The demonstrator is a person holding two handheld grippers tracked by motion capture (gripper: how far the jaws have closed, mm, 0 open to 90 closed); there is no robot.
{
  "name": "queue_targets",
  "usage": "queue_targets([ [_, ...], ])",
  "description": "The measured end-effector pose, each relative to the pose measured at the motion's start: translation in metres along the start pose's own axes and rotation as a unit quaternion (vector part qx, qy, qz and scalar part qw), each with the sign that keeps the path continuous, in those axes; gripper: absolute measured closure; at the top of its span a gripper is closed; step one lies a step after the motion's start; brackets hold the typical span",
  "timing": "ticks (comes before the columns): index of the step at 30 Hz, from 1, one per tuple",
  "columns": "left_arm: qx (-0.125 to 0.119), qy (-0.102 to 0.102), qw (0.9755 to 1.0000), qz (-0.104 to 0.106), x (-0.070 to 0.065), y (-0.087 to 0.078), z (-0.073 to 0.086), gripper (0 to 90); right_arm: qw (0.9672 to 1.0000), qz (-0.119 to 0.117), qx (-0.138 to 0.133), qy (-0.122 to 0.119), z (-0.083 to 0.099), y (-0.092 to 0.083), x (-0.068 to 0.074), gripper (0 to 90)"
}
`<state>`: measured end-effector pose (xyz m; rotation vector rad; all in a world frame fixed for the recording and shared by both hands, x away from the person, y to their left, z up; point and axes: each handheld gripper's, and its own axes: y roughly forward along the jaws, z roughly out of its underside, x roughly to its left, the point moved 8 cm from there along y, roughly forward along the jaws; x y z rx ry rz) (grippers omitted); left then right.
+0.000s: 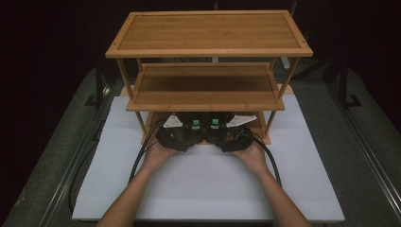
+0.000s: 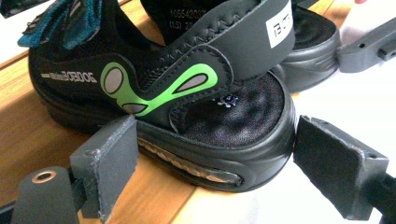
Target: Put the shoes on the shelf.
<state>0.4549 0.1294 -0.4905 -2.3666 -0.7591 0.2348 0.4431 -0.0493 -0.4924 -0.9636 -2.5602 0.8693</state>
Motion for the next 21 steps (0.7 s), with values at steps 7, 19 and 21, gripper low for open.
queue_targets([
  [7, 0.001, -0.013, 0.9999, 0.002, 0.009, 0.006, -0.001, 14.1, 0.9999, 0.009, -0.006, -0.006, -0.003, 0.007, -0.009, 23.4],
  [19, 0.011, -0.018, 0.9998, -0.001, 0.007, -0.001, 0.002, 13.8, 0.9998, 0.005, -0.003, 0.017, -0.001, 0.001, -0.008, 22.5],
  [21, 0.014, -0.017, 0.9998, -0.003, 0.006, -0.005, 0.003, 12.8, 0.9994, 0.002, 0.001, 0.033, 0.003, -0.007, -0.005, 21.5],
])
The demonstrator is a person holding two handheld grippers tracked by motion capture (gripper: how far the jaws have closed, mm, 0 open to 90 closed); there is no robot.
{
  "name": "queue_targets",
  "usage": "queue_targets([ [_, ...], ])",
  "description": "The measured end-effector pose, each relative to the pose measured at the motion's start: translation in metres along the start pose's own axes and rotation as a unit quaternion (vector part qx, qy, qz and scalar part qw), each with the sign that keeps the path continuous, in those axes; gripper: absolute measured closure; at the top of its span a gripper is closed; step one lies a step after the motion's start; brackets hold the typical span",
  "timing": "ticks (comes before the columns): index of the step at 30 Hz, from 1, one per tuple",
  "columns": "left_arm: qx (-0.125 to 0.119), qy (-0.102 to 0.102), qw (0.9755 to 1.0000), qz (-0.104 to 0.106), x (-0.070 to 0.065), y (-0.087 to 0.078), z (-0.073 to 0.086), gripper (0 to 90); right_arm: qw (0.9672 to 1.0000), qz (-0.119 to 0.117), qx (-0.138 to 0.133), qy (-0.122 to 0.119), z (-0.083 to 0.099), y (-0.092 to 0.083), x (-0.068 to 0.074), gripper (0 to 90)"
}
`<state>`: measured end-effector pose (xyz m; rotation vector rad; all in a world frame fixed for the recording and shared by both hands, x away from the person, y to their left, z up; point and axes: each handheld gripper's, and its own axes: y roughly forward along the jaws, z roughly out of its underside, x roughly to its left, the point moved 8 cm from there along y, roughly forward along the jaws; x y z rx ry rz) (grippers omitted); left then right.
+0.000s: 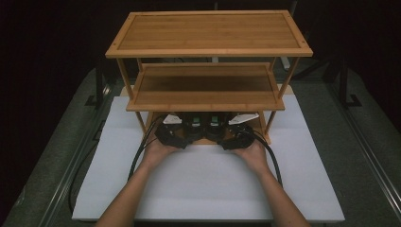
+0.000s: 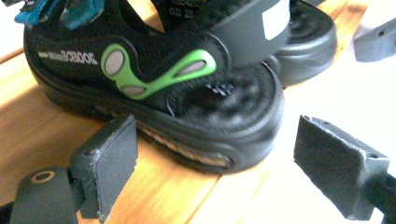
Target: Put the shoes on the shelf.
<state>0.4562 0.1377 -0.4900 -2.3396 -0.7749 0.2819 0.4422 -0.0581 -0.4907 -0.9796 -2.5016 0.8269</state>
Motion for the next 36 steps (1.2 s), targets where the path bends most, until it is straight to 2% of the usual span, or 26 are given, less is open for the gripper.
queue_targets([
  [5, 0.01, -0.008, 0.9999, 0.005, -0.006, -0.013, 0.01, 9.8, 0.9999, 0.006, -0.008, 0.003, 0.013, -0.022, -0.003, 19.0],
  [6, 0.01, 0.002, 0.9999, 0.0, -0.006, -0.017, 0.013, 8.7, 0.9999, 0.008, -0.009, 0.001, 0.016, -0.026, -0.004, 18.5],
  [9, 0.011, 0.004, 0.9999, -0.003, -0.01, -0.028, 0.02, 7.6, 0.9999, 0.01, -0.002, 0.004, 0.028, -0.041, -0.004, 16.5],
  [11, 0.016, 0.002, 0.9999, -0.006, -0.013, -0.038, 0.026, 2.2, 0.9999, 0.01, -0.003, 0.002, 0.033, -0.048, -0.003, 15.8],
  [13, 0.017, 0.005, 0.9998, -0.005, -0.017, -0.047, 0.031, 1.6, 0.9999, 0.015, -0.005, 0.0, 0.039, -0.057, -0.002, 15.4],
  [16, 0.028, 0.013, 0.9995, -0.01, -0.023, -0.063, 0.043, 1.6, 0.9998, 0.02, -0.002, -0.004, 0.049, -0.072, 0.0, 14.8],
  [19, 0.024, 0.004, 0.9996, -0.015, -0.029, -0.082, 0.058, 1.6, 0.9998, 0.021, -0.001, -0.005, 0.059, -0.085, 0.001, 14.8],
  [21, 0.025, 0.005, 0.9994, -0.023, -0.03, -0.094, 0.069, 1.6, 0.9998, 0.022, -0.003, 0.001, 0.066, -0.093, 0.001, 14.8],
  [24, 0.035, 0.005, 0.9987, -0.038, -0.031, -0.108, 0.087, 1.6, 0.9996, 0.027, 0.002, 0.003, 0.079, -0.103, 0.0, 14.8],
  [26, 0.043, 0.002, 0.9982, -0.042, -0.032, -0.117, 0.101, 1.6, 0.9995, 0.029, 0.005, 0.012, 0.088, -0.112, -0.001, 14.8],
  [30, 0.056, 0.0, 0.9969, -0.055, -0.033, -0.131, 0.122, 1.6, 0.9989, 0.043, 0.01, 0.017, 0.105, -0.126, -0.004, 14.0],
  [32, 0.058, -0.008, 0.9965, -0.06, -0.033, -0.139, 0.131, 1.6, 0.9981, 0.059, 0.016, 0.01, 0.115, -0.133, -0.006, 13.5],
  [34, 0.058, -0.013, 0.9961, -0.065, -0.033, -0.144, 0.137, 1.6, 0.9965, 0.079, 0.022, 0.015, 0.123, -0.139, -0.009, 13.6],
  [36, 0.06, -0.019, 0.9956, -0.07, -0.032, -0.15, 0.145, 1.6, 0.9953, 0.088, 0.032, 0.021, 0.131, -0.145, -0.011, 13.1],
])
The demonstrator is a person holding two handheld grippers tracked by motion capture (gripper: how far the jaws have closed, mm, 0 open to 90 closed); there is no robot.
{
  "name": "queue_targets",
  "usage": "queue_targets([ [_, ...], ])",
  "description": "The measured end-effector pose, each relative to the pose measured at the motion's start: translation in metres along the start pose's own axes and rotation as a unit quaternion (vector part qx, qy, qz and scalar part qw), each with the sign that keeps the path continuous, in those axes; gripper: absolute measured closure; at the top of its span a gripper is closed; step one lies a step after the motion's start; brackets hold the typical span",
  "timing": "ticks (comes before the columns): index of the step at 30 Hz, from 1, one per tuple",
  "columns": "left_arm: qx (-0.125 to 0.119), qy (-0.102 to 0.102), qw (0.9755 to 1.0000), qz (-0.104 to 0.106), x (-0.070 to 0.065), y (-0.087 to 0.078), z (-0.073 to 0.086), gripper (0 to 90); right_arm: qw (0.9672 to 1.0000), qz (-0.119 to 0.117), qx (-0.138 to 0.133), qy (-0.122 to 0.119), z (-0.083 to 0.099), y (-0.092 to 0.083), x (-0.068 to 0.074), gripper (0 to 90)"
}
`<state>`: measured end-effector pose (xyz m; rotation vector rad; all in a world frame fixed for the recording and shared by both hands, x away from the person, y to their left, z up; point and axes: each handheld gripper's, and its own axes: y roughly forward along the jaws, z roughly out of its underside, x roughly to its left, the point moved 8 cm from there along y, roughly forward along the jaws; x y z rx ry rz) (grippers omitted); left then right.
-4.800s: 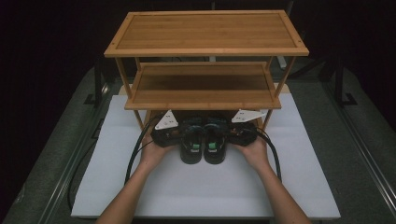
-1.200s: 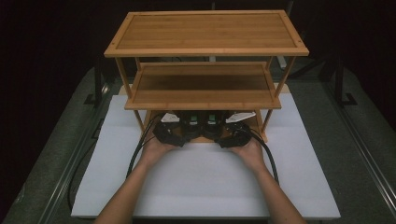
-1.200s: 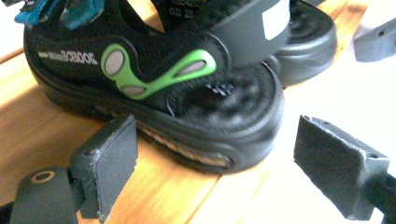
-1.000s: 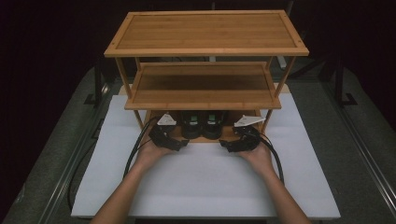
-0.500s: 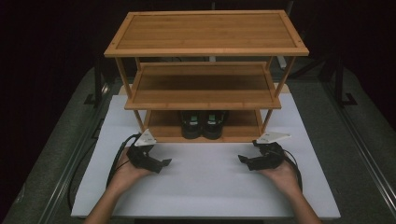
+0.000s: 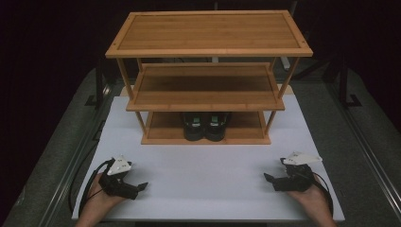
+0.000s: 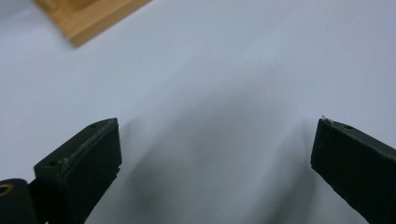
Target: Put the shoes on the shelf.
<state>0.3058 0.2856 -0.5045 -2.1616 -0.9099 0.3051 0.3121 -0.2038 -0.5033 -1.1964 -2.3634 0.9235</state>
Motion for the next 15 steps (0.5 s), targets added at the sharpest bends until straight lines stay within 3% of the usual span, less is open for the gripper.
queue_targets([
  [8, -0.002, -0.033, 0.9994, -0.013, 0.006, -0.016, 0.022, 0.0, 0.9991, 0.029, 0.025, 0.018, 0.028, -0.017, -0.008, 2.1],
  [12, -0.009, -0.037, 0.9992, -0.014, 0.005, -0.018, 0.026, 0.0, 0.9986, 0.028, 0.026, 0.036, 0.033, -0.019, -0.01, 1.3],
  [15, -0.005, -0.043, 0.999, -0.009, 0.006, -0.018, 0.026, 0.0, 0.9987, 0.027, 0.026, 0.035, 0.033, -0.018, -0.01, 1.1],
])
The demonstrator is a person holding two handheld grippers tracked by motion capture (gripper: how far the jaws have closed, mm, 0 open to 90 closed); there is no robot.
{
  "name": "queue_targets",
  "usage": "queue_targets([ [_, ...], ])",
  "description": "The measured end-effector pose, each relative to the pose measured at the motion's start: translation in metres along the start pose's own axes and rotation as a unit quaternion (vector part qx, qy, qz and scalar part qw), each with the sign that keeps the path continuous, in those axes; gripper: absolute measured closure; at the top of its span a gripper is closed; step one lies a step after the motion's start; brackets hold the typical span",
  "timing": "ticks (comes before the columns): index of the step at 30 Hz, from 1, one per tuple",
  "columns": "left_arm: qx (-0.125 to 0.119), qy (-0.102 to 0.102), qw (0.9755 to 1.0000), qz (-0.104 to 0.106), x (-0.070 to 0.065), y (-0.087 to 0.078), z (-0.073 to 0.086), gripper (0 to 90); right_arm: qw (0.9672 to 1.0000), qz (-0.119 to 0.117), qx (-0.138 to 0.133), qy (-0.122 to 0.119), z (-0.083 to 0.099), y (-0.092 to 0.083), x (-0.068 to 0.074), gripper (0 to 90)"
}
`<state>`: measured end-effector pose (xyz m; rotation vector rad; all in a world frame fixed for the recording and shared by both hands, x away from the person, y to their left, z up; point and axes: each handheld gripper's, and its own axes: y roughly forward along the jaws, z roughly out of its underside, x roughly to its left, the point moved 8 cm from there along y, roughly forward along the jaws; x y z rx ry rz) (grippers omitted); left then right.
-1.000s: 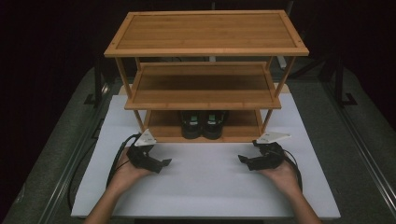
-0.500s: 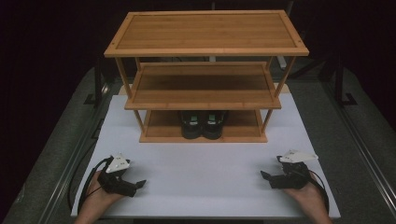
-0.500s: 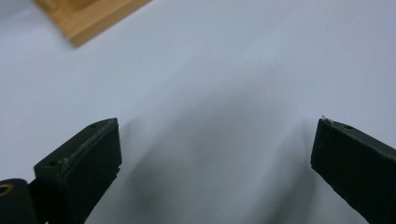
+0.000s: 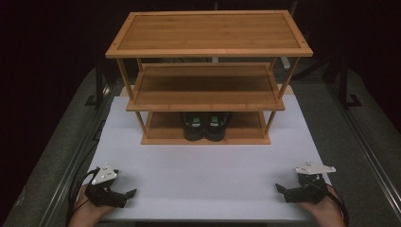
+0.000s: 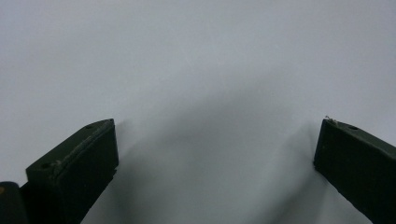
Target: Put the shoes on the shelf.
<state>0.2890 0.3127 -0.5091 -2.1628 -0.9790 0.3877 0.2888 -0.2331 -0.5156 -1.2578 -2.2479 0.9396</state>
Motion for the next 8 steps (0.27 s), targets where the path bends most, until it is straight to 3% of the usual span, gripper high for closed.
queue_targets([
  [8, 0.0, 0.0, 1.0, 0.0, -0.0003, 0.0001, 0.0, 0.0, 1.0, 0.002, -0.001, 0.002, 0.0, -0.0002, -0.0003, 1.1],
])
